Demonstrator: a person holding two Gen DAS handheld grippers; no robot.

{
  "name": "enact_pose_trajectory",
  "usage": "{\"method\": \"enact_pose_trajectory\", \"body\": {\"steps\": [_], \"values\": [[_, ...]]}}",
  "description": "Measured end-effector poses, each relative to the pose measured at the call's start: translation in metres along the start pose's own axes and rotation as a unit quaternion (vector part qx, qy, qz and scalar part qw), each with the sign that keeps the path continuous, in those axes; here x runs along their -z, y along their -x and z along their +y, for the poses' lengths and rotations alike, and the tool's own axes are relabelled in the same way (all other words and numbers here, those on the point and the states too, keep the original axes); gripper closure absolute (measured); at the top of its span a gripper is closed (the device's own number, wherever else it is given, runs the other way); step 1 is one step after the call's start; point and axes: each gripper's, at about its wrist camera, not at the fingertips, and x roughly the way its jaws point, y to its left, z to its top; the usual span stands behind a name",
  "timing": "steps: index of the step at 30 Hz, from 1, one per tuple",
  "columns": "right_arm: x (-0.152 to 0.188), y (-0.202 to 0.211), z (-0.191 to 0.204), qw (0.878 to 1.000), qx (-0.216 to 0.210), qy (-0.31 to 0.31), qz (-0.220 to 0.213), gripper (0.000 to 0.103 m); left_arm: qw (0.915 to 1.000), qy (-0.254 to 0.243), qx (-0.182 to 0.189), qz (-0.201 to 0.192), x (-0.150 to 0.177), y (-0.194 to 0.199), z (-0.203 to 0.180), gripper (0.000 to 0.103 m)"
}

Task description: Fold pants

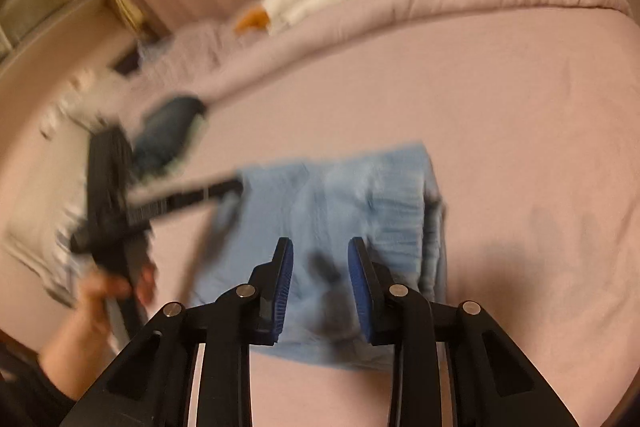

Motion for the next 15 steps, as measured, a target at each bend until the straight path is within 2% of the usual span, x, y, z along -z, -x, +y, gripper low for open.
{"method": "enact_pose_trajectory", "body": {"steps": [1,4,6,8,11,12,14,15], "values": [[0.005,-0.01,-0.001,1.0,0.011,0.002,0.018,0.073,0.9999,-0.005,-0.008,0.004,-0.002,-0.006,-0.001,0.048],[0.017,-0.024,-0.003,0.998,0.052,0.025,0.041,0.102,0.999,-0.024,-0.033,0.019,-0.008,-0.027,-0.005,0.048],[0.02,-0.033,-0.012,0.997,0.04,0.0,0.063,0.103,0.9984,-0.036,-0.041,0.014,-0.013,-0.029,-0.008,0.046],[0.017,-0.033,-0.018,0.998,0.024,-0.007,0.065,0.103,0.9994,-0.018,-0.028,0.006,-0.014,-0.022,-0.001,0.047],[0.013,-0.018,-0.018,0.998,0.006,-0.007,0.067,0.103,0.9993,0.008,-0.016,-0.034,-0.005,0.01,0.013,0.047],[0.012,-0.01,-0.013,0.998,-0.001,0.003,0.061,0.098,0.9989,0.01,-0.017,-0.043,0.001,0.02,0.017,0.044],[0.01,0.005,-0.005,0.999,-0.027,0.023,0.035,0.068,0.9984,0.025,-0.008,-0.05,0.018,0.037,0.031,0.041],[0.007,0.01,-0.001,0.999,-0.035,0.027,0.024,0.061,0.9981,0.042,0.008,-0.045,0.031,0.043,0.04,0.041]]}}
